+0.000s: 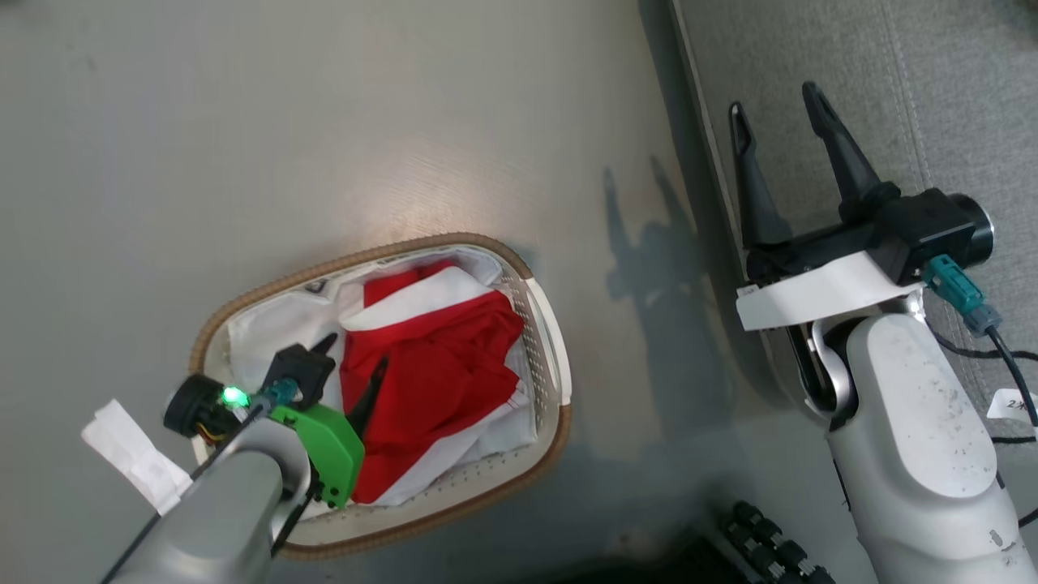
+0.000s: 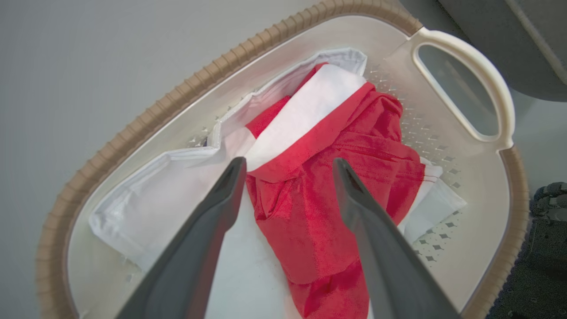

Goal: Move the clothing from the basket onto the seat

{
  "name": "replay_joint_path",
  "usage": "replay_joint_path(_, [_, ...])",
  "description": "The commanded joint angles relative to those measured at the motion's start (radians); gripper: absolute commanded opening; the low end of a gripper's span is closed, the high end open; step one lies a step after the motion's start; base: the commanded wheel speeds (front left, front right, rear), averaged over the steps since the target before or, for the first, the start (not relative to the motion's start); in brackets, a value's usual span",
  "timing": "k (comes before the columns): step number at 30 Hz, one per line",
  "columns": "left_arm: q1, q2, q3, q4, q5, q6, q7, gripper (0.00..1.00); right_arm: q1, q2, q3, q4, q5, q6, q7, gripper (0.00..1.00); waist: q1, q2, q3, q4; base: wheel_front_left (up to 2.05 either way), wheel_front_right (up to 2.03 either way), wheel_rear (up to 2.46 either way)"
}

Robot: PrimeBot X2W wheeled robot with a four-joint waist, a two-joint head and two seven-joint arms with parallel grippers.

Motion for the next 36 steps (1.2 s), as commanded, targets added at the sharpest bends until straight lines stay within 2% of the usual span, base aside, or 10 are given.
replay_joint_path(1, [-0.039,0.013,-0.012,0.011,-0.011,0.000,0.000,1.00,-0.019,-0.002,0.003,-0.014,-0.004,-0.001,-0.005,1.00,-0.0001,0.0000,0.095,-0.055,0.00,0.00,0.00])
replay_joint_path(9, [-0.147,0.036,-0.059,0.079,0.014,0.000,0.000,1.00,-0.039,-0.002,0.020,-0.095,0.004,-0.001,-0.005,1.00,-0.0001,0.0000,0.173,-0.081,0.00,0.00,0.00])
replay_joint_path(14, [-0.197,0.048,-0.059,0.113,0.081,0.000,0.000,1.00,-0.040,-0.002,0.023,-0.137,0.010,-0.001,-0.005,1.00,-0.0001,0.0000,0.211,-0.087,0.00,0.00,0.00])
replay_joint_path(21, [-0.215,0.022,-0.076,0.162,0.141,0.000,0.000,1.00,-0.012,-0.002,0.014,-0.163,0.009,-0.001,-0.005,1.00,-0.0001,0.0000,0.228,-0.078,0.00,0.00,0.00])
replay_joint_path(25, [-0.214,0.014,-0.094,0.159,0.114,0.000,0.000,1.00,-0.011,-0.002,0.010,-0.164,0.006,-0.001,-0.005,1.00,-0.0001,0.0000,0.233,-0.074,0.00,0.00,0.00])
replay_joint_path(26, [-0.215,0.014,-0.097,0.154,0.108,0.000,0.000,0.76,-0.011,-0.002,0.008,-0.163,0.006,-0.001,-0.005,1.00,-0.0001,0.0000,0.233,-0.073,0.00,0.00,0.00])
replay_joint_path(27, [-0.217,0.015,-0.101,0.149,0.106,0.000,0.000,0.27,-0.012,-0.002,0.007,-0.161,0.007,-0.001,-0.005,1.00,-0.0001,0.0000,0.233,-0.072,0.00,0.00,0.00])
replay_joint_path(28, [-0.216,0.015,-0.102,0.143,0.098,0.000,0.000,0.00,-0.013,-0.002,0.007,-0.159,0.007,-0.001,-0.005,1.00,-0.0001,0.0000,0.233,-0.071,0.00,0.00,0.00])
replay_joint_path(36, [-0.172,0.017,-0.089,0.086,0.047,0.000,0.000,0.00,-0.040,-0.002,0.008,-0.127,0.023,-0.001,-0.005,1.00,-0.0001,0.0000,0.185,-0.061,0.00,0.00,0.00])
